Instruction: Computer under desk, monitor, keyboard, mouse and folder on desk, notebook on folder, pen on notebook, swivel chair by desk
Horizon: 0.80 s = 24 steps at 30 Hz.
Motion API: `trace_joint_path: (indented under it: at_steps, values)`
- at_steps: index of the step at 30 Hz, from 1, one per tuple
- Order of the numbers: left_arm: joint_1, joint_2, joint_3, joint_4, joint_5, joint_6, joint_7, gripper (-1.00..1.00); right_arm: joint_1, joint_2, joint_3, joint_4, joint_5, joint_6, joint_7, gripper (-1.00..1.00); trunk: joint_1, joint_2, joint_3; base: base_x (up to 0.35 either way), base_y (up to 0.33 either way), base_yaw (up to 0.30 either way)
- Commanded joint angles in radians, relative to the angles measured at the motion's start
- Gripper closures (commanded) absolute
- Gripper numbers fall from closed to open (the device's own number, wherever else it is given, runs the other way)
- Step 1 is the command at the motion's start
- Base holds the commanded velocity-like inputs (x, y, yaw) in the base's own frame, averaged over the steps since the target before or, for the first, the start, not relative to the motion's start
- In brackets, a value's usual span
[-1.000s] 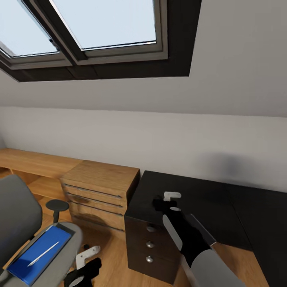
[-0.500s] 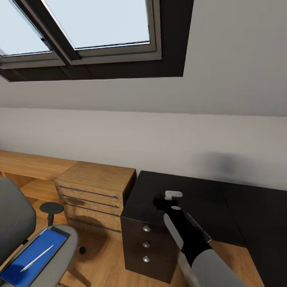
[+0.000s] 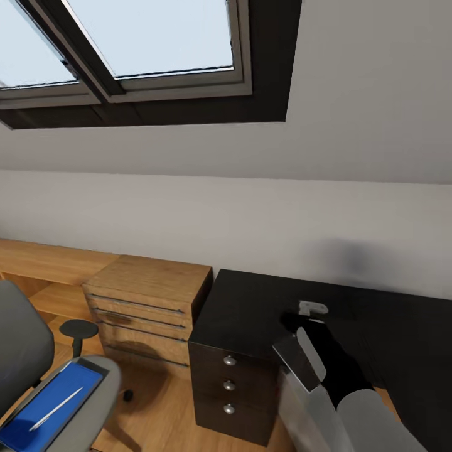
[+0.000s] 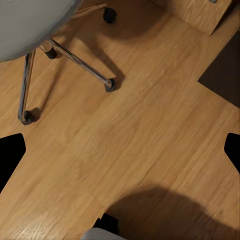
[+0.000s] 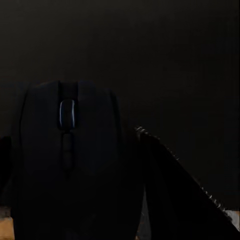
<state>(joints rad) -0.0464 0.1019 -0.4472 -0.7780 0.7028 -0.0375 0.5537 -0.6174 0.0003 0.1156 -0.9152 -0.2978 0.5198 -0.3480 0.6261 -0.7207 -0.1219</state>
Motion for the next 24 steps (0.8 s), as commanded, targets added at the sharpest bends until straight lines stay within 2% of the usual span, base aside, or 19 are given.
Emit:
trace_joint_path:
  at_steps: [1,5,14,17,18,20,22,24]
  values:
    - [-0.001,0.001,-0.007,-0.001,0.010,-0.004,0.008,-1.00,-0.001,-0.006,-0.023,-0.001,-0.014,0.011,-0.009,1.00,0.000,-0.001,-0.001,0.000,0.000,-0.181]
    - [-0.001,0.002,-0.007,0.004,0.012,-0.005,0.007,-1.00,-0.001,-0.028,-0.060,-0.002,-0.016,0.024,-0.006,1.00,0.000,-0.001,0.003,0.000,0.000,-0.213]
    - [-0.001,0.002,-0.005,0.014,0.011,-0.008,0.006,-1.00,-0.002,-0.036,-0.069,0.005,-0.014,0.018,0.000,1.00,0.000,-0.001,0.012,0.000,0.000,-0.242]
    - [-0.001,0.002,-0.005,0.014,0.007,-0.010,0.009,-1.00,-0.001,-0.036,-0.052,0.006,-0.005,0.014,0.033,1.00,0.000,-0.001,0.015,0.000,0.000,-0.251]
    - [-0.001,0.003,-0.005,0.012,0.007,-0.010,0.009,-1.00,-0.001,-0.037,-0.031,0.006,0.010,0.013,0.069,1.00,0.000,-0.001,0.016,0.000,0.000,-0.255]
    - [-0.001,0.003,-0.005,0.008,0.006,-0.009,0.008,-1.00,-0.001,-0.043,-0.018,0.003,0.033,0.013,0.114,1.00,0.000,-0.001,0.018,0.000,0.000,-0.256]
    - [-0.001,0.004,-0.005,0.006,0.006,-0.009,0.008,-1.00,-0.001,-0.074,-0.013,0.002,0.076,0.014,0.155,1.00,0.000,-0.001,0.019,0.000,0.000,-0.256]
    - [-0.001,0.004,-0.005,0.005,0.006,-0.008,0.008,-1.00,-0.001,-0.136,-0.013,0.006,0.115,0.014,0.204,1.00,0.000,-0.001,0.021,0.000,0.000,-0.256]
